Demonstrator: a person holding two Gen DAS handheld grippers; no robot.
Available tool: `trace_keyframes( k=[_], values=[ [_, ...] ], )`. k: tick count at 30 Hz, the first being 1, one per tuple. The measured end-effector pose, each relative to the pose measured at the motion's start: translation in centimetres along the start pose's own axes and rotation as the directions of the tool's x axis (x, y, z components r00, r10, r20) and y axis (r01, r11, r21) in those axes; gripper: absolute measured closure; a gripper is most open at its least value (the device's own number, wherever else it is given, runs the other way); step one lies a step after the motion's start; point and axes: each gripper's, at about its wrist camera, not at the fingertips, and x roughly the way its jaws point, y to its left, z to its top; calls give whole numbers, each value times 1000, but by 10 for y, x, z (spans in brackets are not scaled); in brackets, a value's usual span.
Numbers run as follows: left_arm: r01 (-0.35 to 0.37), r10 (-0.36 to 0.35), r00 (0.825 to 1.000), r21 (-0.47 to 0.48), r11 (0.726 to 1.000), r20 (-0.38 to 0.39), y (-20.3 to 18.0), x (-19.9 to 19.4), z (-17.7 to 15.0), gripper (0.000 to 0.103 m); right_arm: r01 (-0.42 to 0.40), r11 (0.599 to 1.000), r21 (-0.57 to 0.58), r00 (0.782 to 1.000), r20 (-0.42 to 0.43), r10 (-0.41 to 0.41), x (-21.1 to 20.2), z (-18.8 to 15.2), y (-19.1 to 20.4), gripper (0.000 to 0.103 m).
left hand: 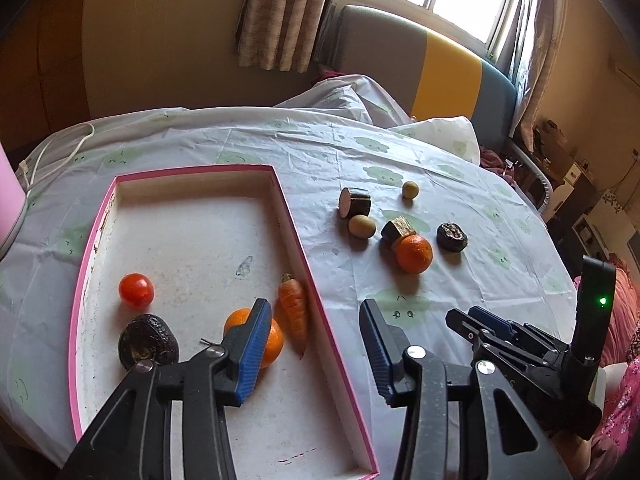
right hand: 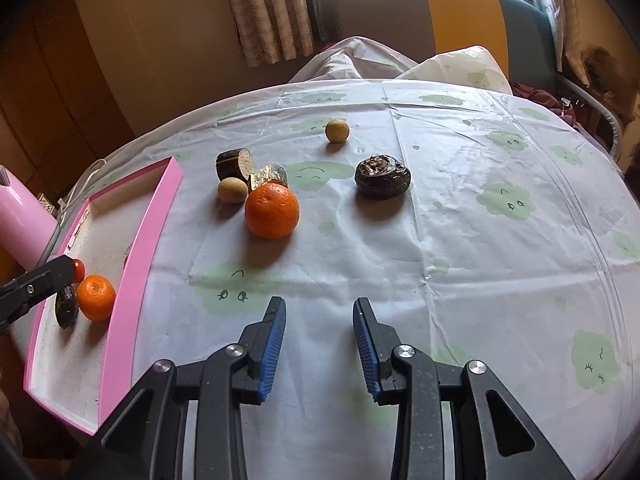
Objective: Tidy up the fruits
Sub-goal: 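Grasp the large mandarin with the right gripper while the left gripper moves toward the gold cube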
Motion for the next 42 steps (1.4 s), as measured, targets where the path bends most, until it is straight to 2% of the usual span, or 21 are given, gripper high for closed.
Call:
trace_keyframes(
  k=[3,5,7,8,15,16,18,19,23,28,33,37,42],
  values=[
    [-4,4,1000,10,1000,-1,-1,1,-3,56,-37,999,-6,999,-8,37,5,4,3,62],
    [-5,5,1000,11,1000,-2,-1,2,-4,56,-60,998,-21,998,-2,60,8,10,7,46],
    [-9,9,1000,6,1000,-2,1,4,-4,56,-78,996,-35,997,14,78,10,17,13,37],
    [-7,7,1000,1,1000,-4,2,5,-4,56,-78,996,-50,997,18,79,12,20,17,37],
    [2,-2,1000,1,1000,-17,6,10,-2,56,-43,993,-113,999,18,46,41,44,34,37],
    [3,-3,1000,-4,1000,-17,6,11,-2,56,-39,993,-110,999,13,41,45,46,34,42],
    [18,-18,1000,-10,1000,-23,6,12,1,58,-32,994,-109,999,-1,32,52,48,32,61],
    [25,-25,999,-10,1000,-25,5,13,2,60,-40,994,-104,999,3,41,51,48,31,65],
    [66,-66,997,-2,998,-35,-3,17,8,64,-41,996,-84,999,9,42,41,42,20,65],
    [136,-138,989,-23,990,-58,-19,30,20,64,3,998,-57,1000,-1,-3,29,31,1,65],
    [175,-180,979,-54,983,-98,-37,52,34,64,49,996,-72,999,8,-48,19,24,-9,65],
    [184,-192,974,-75,980,-119,-52,69,45,64,42,997,-66,999,12,-41,16,21,-14,65],
    [155,-170,974,-107,982,-150,-64,91,55,64,27,998,-61,1000,15,-27,17,20,-16,65]
  ],
)
